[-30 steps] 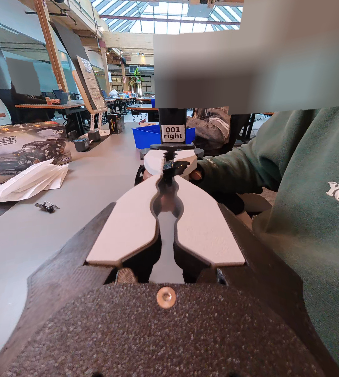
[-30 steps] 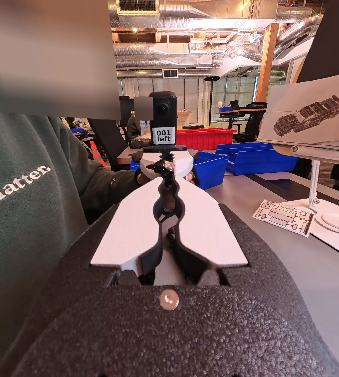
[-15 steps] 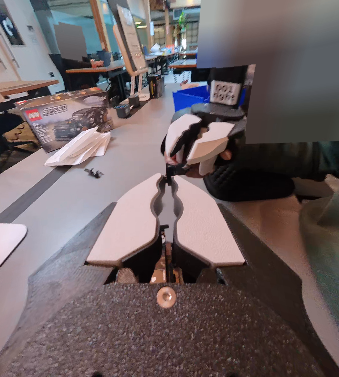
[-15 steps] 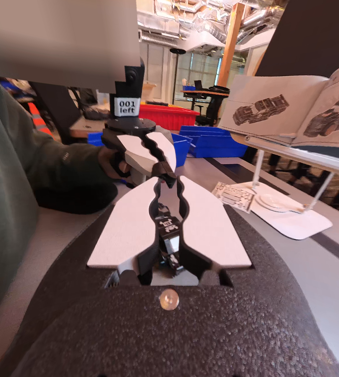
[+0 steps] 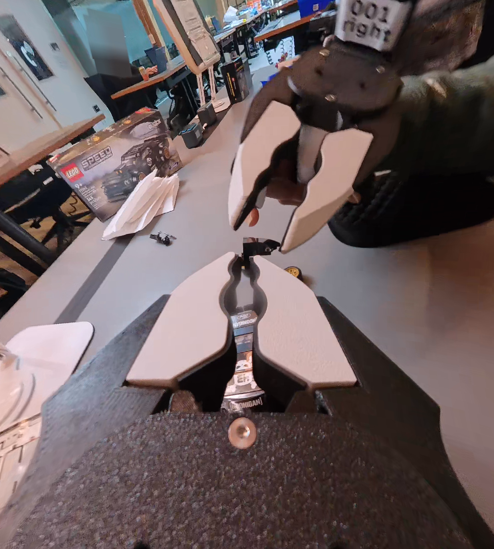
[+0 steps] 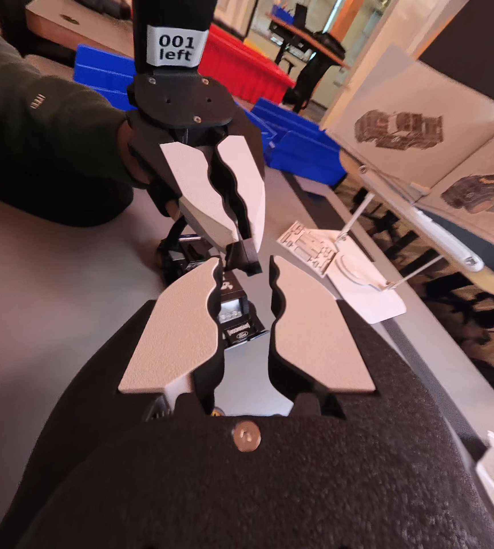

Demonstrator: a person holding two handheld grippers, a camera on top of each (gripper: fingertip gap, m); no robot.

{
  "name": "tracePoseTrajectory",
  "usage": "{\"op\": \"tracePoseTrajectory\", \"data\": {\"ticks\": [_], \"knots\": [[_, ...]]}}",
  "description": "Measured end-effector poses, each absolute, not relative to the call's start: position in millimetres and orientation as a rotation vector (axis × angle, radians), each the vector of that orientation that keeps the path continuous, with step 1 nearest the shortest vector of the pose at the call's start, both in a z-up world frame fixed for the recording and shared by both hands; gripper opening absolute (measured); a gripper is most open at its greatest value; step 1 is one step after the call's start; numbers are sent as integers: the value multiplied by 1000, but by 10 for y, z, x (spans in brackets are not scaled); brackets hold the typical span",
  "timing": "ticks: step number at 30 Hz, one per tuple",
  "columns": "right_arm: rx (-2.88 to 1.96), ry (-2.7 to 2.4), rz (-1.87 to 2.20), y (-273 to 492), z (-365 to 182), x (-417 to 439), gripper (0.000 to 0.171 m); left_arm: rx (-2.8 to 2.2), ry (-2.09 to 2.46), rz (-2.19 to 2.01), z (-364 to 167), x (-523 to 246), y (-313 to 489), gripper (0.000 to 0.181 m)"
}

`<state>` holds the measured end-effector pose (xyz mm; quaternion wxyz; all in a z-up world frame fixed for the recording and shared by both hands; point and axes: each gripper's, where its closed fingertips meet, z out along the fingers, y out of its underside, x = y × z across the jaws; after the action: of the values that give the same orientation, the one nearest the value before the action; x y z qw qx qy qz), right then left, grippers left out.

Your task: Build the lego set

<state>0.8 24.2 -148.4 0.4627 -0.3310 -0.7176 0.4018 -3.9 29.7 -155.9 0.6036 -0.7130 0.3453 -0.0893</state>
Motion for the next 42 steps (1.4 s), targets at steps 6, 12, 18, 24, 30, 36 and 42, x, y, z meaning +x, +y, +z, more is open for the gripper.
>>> {"op": "tracePoseTrajectory", "data": {"ticks": [6, 12, 18, 24, 30, 36, 42], "knots": [[-852, -1919, 1072, 186, -1631, 1, 28, -1618, 903, -104, -1640, 6, 280, 5], [-837, -1919, 1024, 174, -1760, -16, 23, -1637, 935, -102, -1755, 0, 291, 5], [-820, -1901, 903, 245, -1909, -59, 23, -1712, 920, -138, -1883, -106, 316, 15], [-788, -1905, 615, 506, -2146, -112, 23, -1899, 840, -177, -2042, -349, 339, 32], [-768, -1925, 533, 545, -2290, -134, 23, -2135, 775, -314, -2402, -415, 273, 66], [-747, -1928, 497, 543, -2319, -134, 23, -2246, 790, -314, -2615, -387, 227, 71], [-738, -1910, 498, 538, -2286, -123, 23, -2252, 797, -296, -2624, -408, 226, 66]]}}
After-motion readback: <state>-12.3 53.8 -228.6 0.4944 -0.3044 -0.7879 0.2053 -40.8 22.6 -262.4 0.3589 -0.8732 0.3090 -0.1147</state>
